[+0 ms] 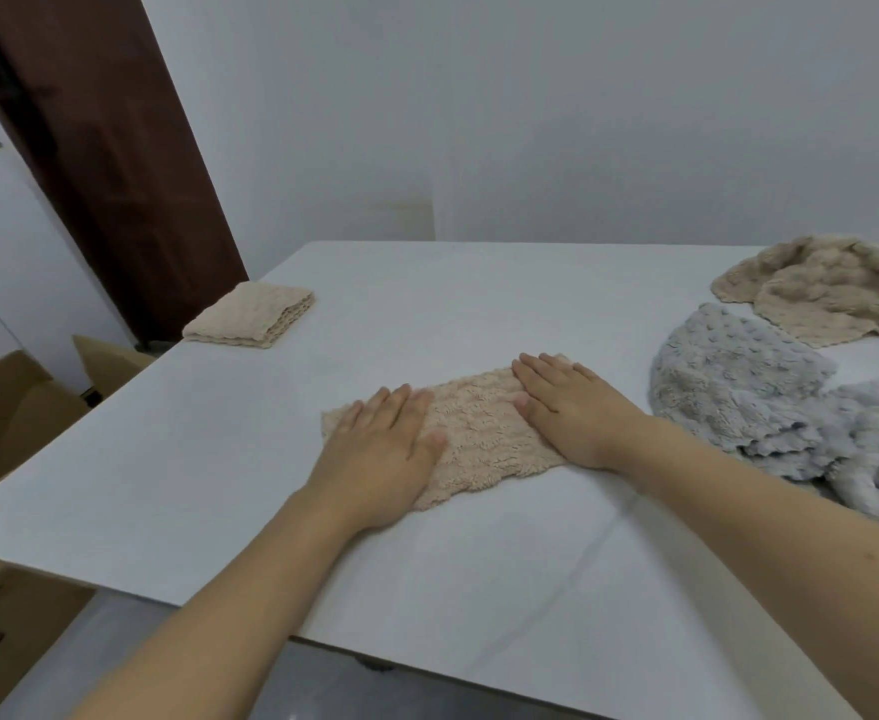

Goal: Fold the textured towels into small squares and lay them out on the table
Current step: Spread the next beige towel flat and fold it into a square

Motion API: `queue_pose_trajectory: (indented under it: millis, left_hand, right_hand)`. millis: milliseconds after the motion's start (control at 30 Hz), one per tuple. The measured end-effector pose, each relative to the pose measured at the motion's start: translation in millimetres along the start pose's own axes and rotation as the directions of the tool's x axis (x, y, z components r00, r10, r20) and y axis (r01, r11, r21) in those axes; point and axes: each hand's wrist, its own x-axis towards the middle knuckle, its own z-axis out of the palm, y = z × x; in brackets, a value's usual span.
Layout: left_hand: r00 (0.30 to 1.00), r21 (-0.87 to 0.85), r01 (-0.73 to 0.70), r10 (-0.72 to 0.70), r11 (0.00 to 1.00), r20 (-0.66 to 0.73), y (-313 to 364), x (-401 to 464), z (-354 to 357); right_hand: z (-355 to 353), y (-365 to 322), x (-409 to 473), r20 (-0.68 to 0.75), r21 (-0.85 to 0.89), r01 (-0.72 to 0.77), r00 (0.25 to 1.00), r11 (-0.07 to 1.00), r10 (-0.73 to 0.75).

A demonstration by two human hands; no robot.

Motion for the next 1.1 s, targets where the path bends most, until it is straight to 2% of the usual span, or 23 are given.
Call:
queue_pose_trajectory:
  millis: [200,267,333,400,467,600,700,767,833,900,967,1033,1067,1100]
  left_hand:
    - [0.991,0.083,0.076,-0.085,0.994,0.101,-15.3,-6.5,-13.0]
    - [0.996,0.115,0.060,-0.067,0.992,0.062,4.1,0.5,-17.1]
    - [1.000,0.053,0.016,-0.016,0.998,0.000,33.6,9.6,-13.9]
    - [1.000,-0.015,0.001,-0.001,1.000,-0.005,59.0,16.8,-3.1]
    - [1.000,0.005,-0.005,0.005,1.000,-0.008,65.8,19.5,8.1]
    - [0.997,0.024,-0.071,0.071,0.997,0.021,26.9,4.6,7.5]
    - [0.989,0.003,-0.107,0.106,0.994,0.101,-6.2,-12.6,-1.7]
    - [0.979,-0.050,-0.159,0.164,0.986,0.124,-20.1,-20.3,-5.4]
    - [0.973,-0.177,-0.211,0.224,0.961,0.058,-26.0,-26.7,-7.7]
    - [0.974,-0.347,-0.223,0.224,0.911,-0.039,-27.2,-34.6,-10.6]
    - [0.974,-0.427,-0.217,0.221,0.878,-0.041,-28.3,-39.8,-16.1]
    - [0.980,-0.384,-0.179,0.201,0.906,0.016,-31.0,-39.6,-23.2]
    - [0.981,-0.345,-0.166,0.189,0.924,0.034,-31.9,-37.4,-26.2]
    - [0.982,-0.300,-0.162,0.183,0.940,0.042,-32.4,-35.6,-29.0]
  right_hand:
    - [-0.2,2.9,0.3,-0.002,-0.008,-0.019,1.000,1.000,0.019]
    - [0.5,2.4,1.0,0.001,-0.011,-0.025,1.000,1.000,0.025]
    - [-0.2,3.2,1.0,0.004,-0.009,-0.024,1.000,1.000,0.024]
    - [-0.2,4.0,0.4,0.009,-0.020,-0.021,1.000,1.000,0.022]
    - [-0.1,4.8,0.9,0.023,-0.024,-0.013,1.000,1.000,0.013]
    - [-0.6,7.6,3.9,0.051,-0.004,-0.012,0.999,1.000,0.012]
    - [-0.1,9.3,3.0,0.031,-0.006,0.000,1.000,1.000,0.000]
    - [-2.8,7.9,4.5,0.032,0.001,0.013,0.999,1.000,-0.013]
    - [-5.6,8.3,5.7,0.040,-0.003,0.013,0.999,1.000,-0.013]
    - [-7.0,10.2,6.0,-0.026,-0.046,-0.013,1.000,0.999,0.012]
    - [-10.0,6.5,0.5,-0.246,-0.135,-0.049,0.969,0.990,0.015]
    - [-9.8,-0.6,-8.1,-0.432,-0.220,-0.006,0.897,0.975,-0.092]
    - [-5.3,-3.7,-12.5,-0.490,-0.247,0.021,0.860,0.969,-0.143]
    - [-1.3,-9.5,-18.1,-0.498,-0.241,0.026,0.855,0.970,-0.146]
